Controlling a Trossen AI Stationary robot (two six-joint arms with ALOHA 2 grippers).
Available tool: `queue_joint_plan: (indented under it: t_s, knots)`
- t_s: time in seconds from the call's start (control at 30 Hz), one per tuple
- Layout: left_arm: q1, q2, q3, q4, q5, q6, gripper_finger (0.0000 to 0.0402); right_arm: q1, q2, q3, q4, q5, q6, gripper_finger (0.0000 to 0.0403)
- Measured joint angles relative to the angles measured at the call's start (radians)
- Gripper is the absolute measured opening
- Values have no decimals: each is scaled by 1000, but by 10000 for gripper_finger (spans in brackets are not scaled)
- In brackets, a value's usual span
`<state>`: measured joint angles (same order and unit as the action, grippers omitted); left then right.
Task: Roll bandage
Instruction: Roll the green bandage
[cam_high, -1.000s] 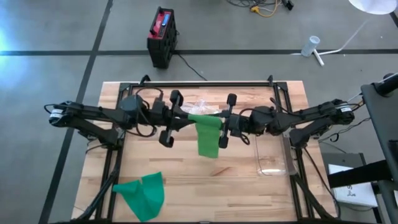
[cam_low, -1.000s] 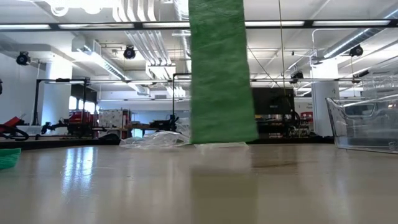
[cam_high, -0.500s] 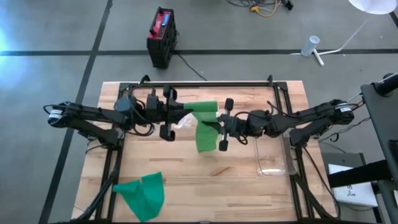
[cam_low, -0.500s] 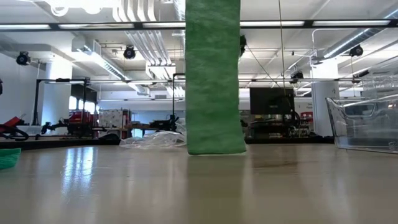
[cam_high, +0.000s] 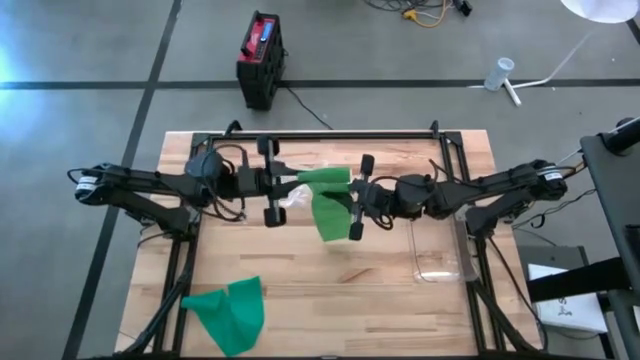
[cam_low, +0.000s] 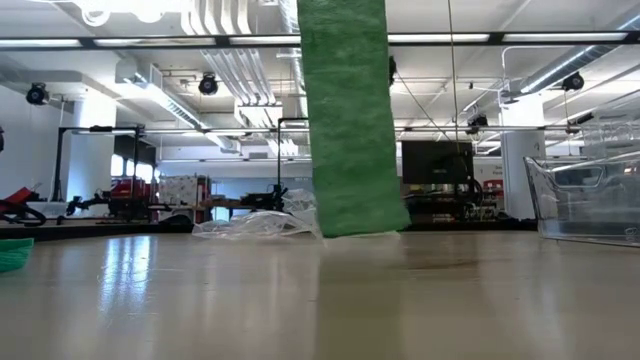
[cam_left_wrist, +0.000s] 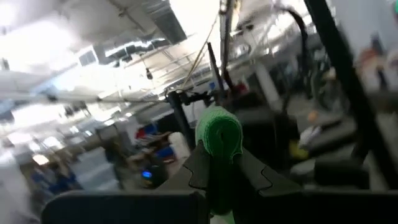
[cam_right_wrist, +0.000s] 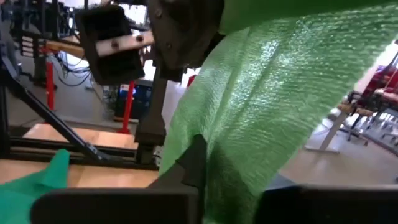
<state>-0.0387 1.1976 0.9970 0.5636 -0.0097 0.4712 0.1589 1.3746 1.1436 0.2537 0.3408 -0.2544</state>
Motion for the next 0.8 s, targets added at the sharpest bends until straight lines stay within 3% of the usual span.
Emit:
queue_joint_plan:
  t_s: [0.3, 0.43, 0.57, 0.7, 0.8]
  knots:
    - [0, -3, 4, -41, 0, 493, 16, 0, -4, 56, -45, 0, 64, 142]
    - [0, -6, 4, -48, 7, 779, 16, 0, -8, 56, -120, 0, 99, 193]
    - [0, -6, 4, -133, 28, 1020, 16, 7, -23, 56, -171, 1, 75, 237]
    - [-1, -6, 4, -202, 39, 1064, 16, 35, -76, 56, -221, 0, 26, 264]
    - [-6, -7, 3, -225, 105, 1065, 16, 66, -113, 55, -297, 7, 9, 271]
